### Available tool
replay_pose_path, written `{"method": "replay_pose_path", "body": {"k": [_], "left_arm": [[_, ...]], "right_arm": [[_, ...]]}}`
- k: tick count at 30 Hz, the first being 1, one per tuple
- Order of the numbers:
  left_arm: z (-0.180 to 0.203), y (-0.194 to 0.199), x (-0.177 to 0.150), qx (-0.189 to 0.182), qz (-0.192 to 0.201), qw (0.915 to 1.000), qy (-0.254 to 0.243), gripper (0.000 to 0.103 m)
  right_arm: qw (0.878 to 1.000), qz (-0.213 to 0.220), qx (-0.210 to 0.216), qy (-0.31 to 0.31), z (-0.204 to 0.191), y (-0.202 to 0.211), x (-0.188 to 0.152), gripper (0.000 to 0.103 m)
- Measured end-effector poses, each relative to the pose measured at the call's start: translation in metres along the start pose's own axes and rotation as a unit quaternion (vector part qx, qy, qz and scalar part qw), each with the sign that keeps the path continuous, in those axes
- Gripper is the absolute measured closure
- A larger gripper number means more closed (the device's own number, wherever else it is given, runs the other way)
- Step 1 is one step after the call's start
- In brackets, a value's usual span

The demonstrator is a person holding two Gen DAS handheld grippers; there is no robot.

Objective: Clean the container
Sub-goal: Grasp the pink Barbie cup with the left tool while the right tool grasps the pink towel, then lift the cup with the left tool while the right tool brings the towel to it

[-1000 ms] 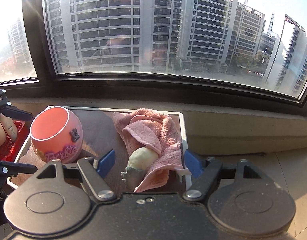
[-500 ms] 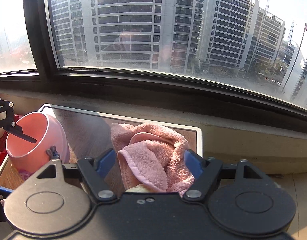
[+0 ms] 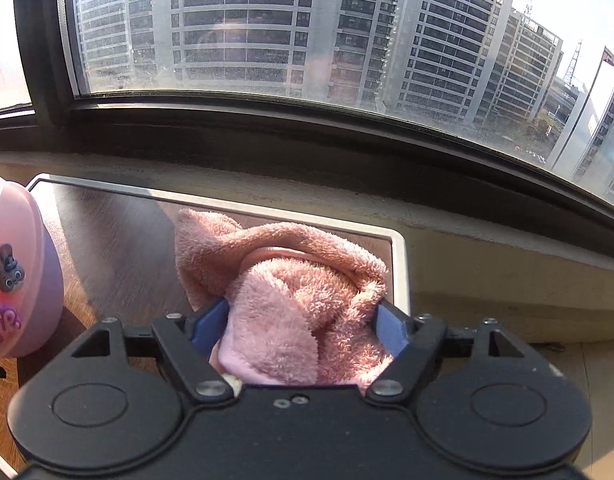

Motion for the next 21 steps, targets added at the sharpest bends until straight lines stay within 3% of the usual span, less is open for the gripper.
{"method": "replay_pose_path", "body": {"k": [6,10,12,14,17,21], "left_arm": [[-0.009,0.009,0.001,-0.011,-0.004,0.9957,0.092,0.08],[-0.012,0.018,0.0,-0.005,0.003,0.9856,0.169,0.08],[-0.013,0.024,-0.003,0.0,0.011,0.9762,0.216,0.08],[-0.011,0.028,-0.007,0.008,0.014,0.9674,0.253,0.08],[-0.009,0.037,-0.011,0.015,0.016,0.9525,0.304,0.08],[-0.004,0.052,-0.016,0.018,0.027,0.9312,0.363,0.08]], "right_arm": [[1.0,-0.001,-0.012,0.012,-0.01,-0.008,-0.002,0.022],[1.0,-0.01,-0.014,0.026,-0.016,-0.004,-0.004,0.025],[0.999,-0.016,-0.014,0.04,-0.021,-0.001,-0.008,0.034],[0.999,-0.017,-0.007,0.045,-0.026,0.005,-0.012,0.059],[0.998,-0.017,-0.018,0.064,-0.033,0.014,-0.015,0.076],[0.999,-0.015,0.008,0.047,-0.033,0.04,-0.017,0.081]]}}
Point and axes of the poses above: each gripper's, at about its wrist camera, not at the fingertips, and y roughly against the way its jaws point, z to its right, x to its top, the point moved 4 cm from there along -y, roughly the way its jaws point, and after that the axes turned 1 degree about z, right-handed, at the moved point
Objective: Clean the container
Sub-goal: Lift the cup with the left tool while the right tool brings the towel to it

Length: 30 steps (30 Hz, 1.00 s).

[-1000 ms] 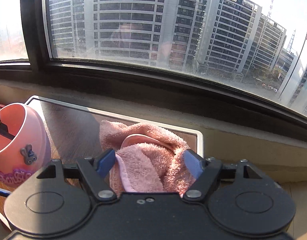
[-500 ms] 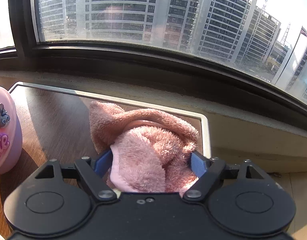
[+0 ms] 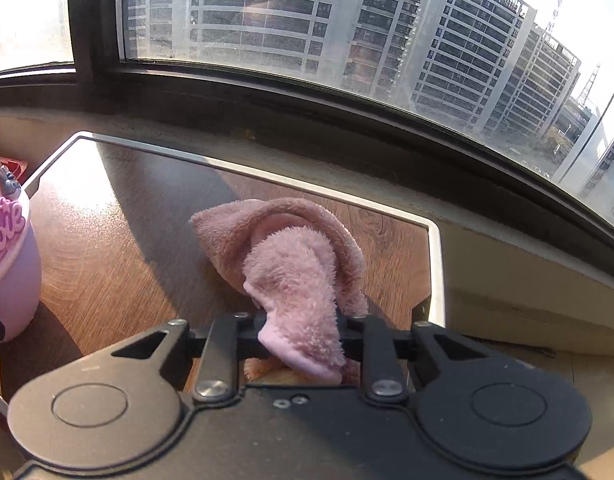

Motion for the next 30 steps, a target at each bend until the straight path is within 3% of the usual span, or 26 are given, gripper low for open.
{"method": "replay_pose_path", "body": {"k": [6,11,16,23,30], "left_arm": [[0.007,0.018,-0.003,0.008,0.015,0.9996,0.022,0.08],[0.021,0.037,-0.002,-0.019,0.042,0.9986,0.025,0.08],[0.033,0.052,0.0,-0.044,0.063,0.9969,0.013,0.08],[0.042,0.047,-0.004,-0.05,0.063,0.9967,-0.015,0.08],[0.036,0.042,0.001,-0.047,0.06,0.9971,0.003,0.08]], "right_arm": [[0.997,0.033,0.058,0.03,-0.015,0.069,-0.006,0.081],[0.991,0.066,0.073,0.093,-0.029,0.113,-0.014,0.081],[0.982,0.08,0.08,0.15,-0.044,0.131,-0.025,0.081],[0.955,0.121,0.121,0.242,-0.069,0.148,-0.035,0.082],[0.927,0.098,0.125,0.339,-0.082,0.138,-0.051,0.083]]}}
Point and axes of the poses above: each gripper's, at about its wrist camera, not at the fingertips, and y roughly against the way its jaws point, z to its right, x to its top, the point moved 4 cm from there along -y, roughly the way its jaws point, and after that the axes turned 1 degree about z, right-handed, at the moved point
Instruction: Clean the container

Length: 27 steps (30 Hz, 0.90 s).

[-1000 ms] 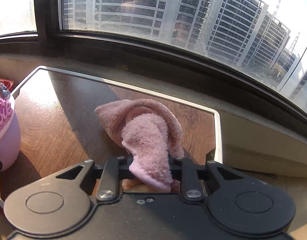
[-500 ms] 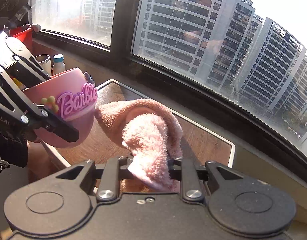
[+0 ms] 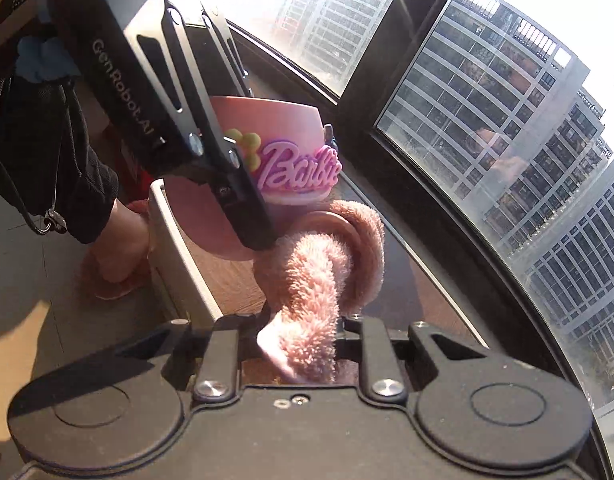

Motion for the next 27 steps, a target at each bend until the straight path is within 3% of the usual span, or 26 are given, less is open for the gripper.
{"method": "replay_pose_path", "body": {"k": [3,7,10,16,24,27], "left_arm": [[0.0,0.0,0.001,-0.003,0.0,1.0,-0.003,0.08],[0.006,-0.005,0.001,-0.012,-0.007,0.9999,-0.006,0.08],[0.013,-0.007,0.0,-0.017,-0.009,0.9996,-0.018,0.08],[0.017,-0.006,-0.001,-0.029,-0.01,0.9994,-0.015,0.08],[0.012,0.002,0.003,-0.033,0.008,0.9994,-0.003,0.08],[0.013,0.0,0.002,-0.029,0.004,0.9996,-0.006,0.08]], "right_arm": [[1.0,-0.022,-0.007,0.004,0.007,-0.007,-0.005,0.083],[0.997,-0.002,-0.022,-0.075,0.033,-0.001,-0.002,0.083],[0.991,0.023,-0.004,-0.132,0.05,0.008,0.006,0.083],[0.992,0.03,0.018,-0.118,0.052,0.025,0.007,0.083],[0.998,-0.018,0.01,-0.063,0.039,0.017,-0.002,0.083],[0.995,-0.01,0.002,-0.102,0.052,0.021,0.0,0.083]]}}
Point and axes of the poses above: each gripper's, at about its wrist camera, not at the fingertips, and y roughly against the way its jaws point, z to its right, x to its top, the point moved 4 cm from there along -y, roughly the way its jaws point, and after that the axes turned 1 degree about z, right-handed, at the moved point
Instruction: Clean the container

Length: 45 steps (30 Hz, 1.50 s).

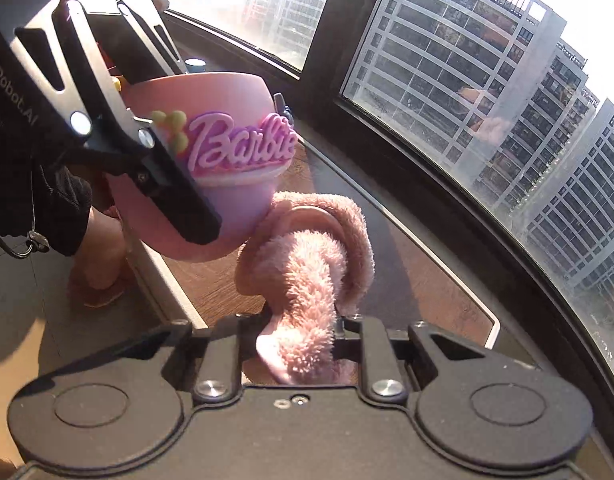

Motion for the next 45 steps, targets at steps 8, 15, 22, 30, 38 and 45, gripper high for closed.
{"method": "replay_pose_path", "body": {"k": [8,15,22,30,38,45], "left_arm": [[0.001,-0.001,0.001,-0.006,-0.002,1.0,0.004,0.08],[0.003,0.001,0.004,-0.01,0.007,0.9999,-0.001,0.08],[0.002,-0.003,0.003,-0.001,0.001,0.9999,-0.015,0.08],[0.003,-0.003,0.001,-0.001,-0.002,0.9994,-0.034,0.08],[0.005,0.005,0.004,-0.01,0.013,0.9988,-0.046,0.08],[-0.001,-0.002,-0.001,0.013,0.0,0.9983,-0.057,0.08]], "right_arm": [[0.998,0.037,0.03,-0.035,0.015,0.02,0.009,0.083],[0.999,0.002,0.037,-0.006,-0.002,0.004,-0.006,0.083],[0.999,0.013,0.021,-0.026,0.011,0.013,0.001,0.083],[0.998,0.016,0.055,-0.023,0.004,0.02,0.005,0.083],[0.999,-0.018,0.051,0.009,-0.001,0.013,-0.008,0.083],[0.999,0.011,0.04,-0.021,0.02,0.036,-0.004,0.083]]}}
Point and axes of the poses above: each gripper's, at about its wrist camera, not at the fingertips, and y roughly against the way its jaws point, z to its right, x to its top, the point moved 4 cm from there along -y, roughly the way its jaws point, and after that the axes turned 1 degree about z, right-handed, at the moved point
